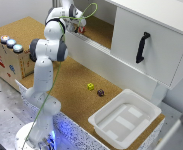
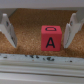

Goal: Place the pink object on the table

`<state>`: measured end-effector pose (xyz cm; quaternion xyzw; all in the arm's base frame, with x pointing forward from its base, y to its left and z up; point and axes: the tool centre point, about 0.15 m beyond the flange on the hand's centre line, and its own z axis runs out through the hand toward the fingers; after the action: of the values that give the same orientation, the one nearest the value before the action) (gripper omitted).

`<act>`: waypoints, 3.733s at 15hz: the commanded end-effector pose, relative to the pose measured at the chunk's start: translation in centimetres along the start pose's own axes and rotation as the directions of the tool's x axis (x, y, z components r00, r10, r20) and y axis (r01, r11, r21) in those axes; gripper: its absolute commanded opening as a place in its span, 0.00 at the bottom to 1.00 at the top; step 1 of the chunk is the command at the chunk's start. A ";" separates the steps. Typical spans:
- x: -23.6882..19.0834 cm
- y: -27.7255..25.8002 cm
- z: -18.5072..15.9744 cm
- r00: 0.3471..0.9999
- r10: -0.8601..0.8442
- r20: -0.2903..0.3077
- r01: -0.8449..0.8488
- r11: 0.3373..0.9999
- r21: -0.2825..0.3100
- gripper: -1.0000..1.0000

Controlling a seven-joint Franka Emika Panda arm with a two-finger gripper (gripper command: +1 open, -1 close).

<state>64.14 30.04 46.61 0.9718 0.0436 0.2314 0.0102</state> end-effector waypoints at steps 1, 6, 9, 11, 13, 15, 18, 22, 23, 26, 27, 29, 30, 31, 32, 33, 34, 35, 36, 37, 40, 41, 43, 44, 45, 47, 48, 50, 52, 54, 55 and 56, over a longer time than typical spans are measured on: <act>4.3 0.4 1.5 0.993 0.023 0.117 -0.019 0.999 -0.038 1.00; 5.0 0.5 1.5 0.994 0.015 0.108 -0.018 1.000 0.026 0.00; 5.0 1.5 1.9 0.992 0.029 0.119 -0.032 0.999 0.029 0.00; 4.3 2.1 1.6 0.993 0.035 0.115 -0.039 0.999 0.031 0.00; 3.3 2.0 0.6 0.995 0.029 0.096 -0.031 0.999 0.025 0.00; 1.4 2.7 -2.1 0.998 0.040 0.044 -0.041 0.999 0.021 0.00; -3.0 3.8 -5.3 0.999 0.049 -0.010 -0.049 0.999 0.017 0.00; -9.9 4.8 -6.5 0.998 0.060 -0.012 -0.059 0.998 0.033 0.00; -11.7 5.1 -6.7 0.998 0.067 -0.003 -0.067 0.997 0.033 0.00; -17.8 5.8 -7.3 0.996 0.082 0.015 -0.083 0.996 0.043 0.00; -19.0 6.1 -7.3 0.996 0.087 0.022 -0.088 0.995 0.043 0.00; -22.4 7.9 -6.8 0.990 0.126 0.062 -0.129 0.991 0.038 0.00; -24.0 9.0 -6.3 0.986 0.145 0.082 -0.148 0.988 0.034 0.00; -25.4 10.0 -5.7 0.982 0.161 0.103 -0.166 0.985 0.037 0.00; -26.9 10.8 -5.0 0.978 0.166 0.124 -0.171 0.985 0.027 0.00; -28.4 11.5 -4.0 0.972 0.177 0.154 -0.183 0.983 0.023 0.00; -29.8 12.5 -3.1 0.965 0.188 0.183 -0.194 0.981 0.015 0.00; -31.1 13.3 -2.1 0.959 0.192 0.210 -0.197 0.980 0.003 0.00; -32.2 14.2 -1.1 0.953 0.196 0.231 -0.201 0.979 -0.001 0.00; -33.1 15.3 0.2 0.942 0.209 0.264 -0.218 0.976 0.005 0.00; -35.1 18.7 5.2 0.895 0.258 0.364 -0.299 0.953 0.059 0.00; -35.3 19.1 6.3 0.892 0.249 0.376 -0.285 0.957 0.043 0.00; -35.5 20.0 8.2 0.896 0.212 0.390 -0.247 0.968 0.042 0.00; -35.5 20.2 8.9 0.908 0.187 0.375 -0.232 0.969 0.078 0.00; -35.4 20.5 9.6 0.915 0.152 0.373 -0.202 0.974 0.101 0.00; -35.6 20.1 10.7 0.921 0.085 0.380 -0.129 0.987 0.092 0.00; -35.9 19.7 11.0 0.923 0.065 0.379 -0.105 0.991 0.086 0.00; -37.0 18.7 11.9 0.922 0.035 0.385 -0.068 0.995 0.072 0.00; -38.4 18.2 13.3 0.903 0.040 0.428 -0.068 0.996 0.052 0.00; -38.6 18.3 11.3 0.925 0.083 0.370 -0.105 0.994 0.039 1.00; -38.3 18.1 9.3 0.939 0.085 0.332 -0.104 0.994 0.039 1.00; -38.1 17.7 7.6 0.949 0.081 0.304 -0.096 0.995 0.035 1.00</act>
<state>36.78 7.69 21.35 0.9994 0.0070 0.0282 -0.0177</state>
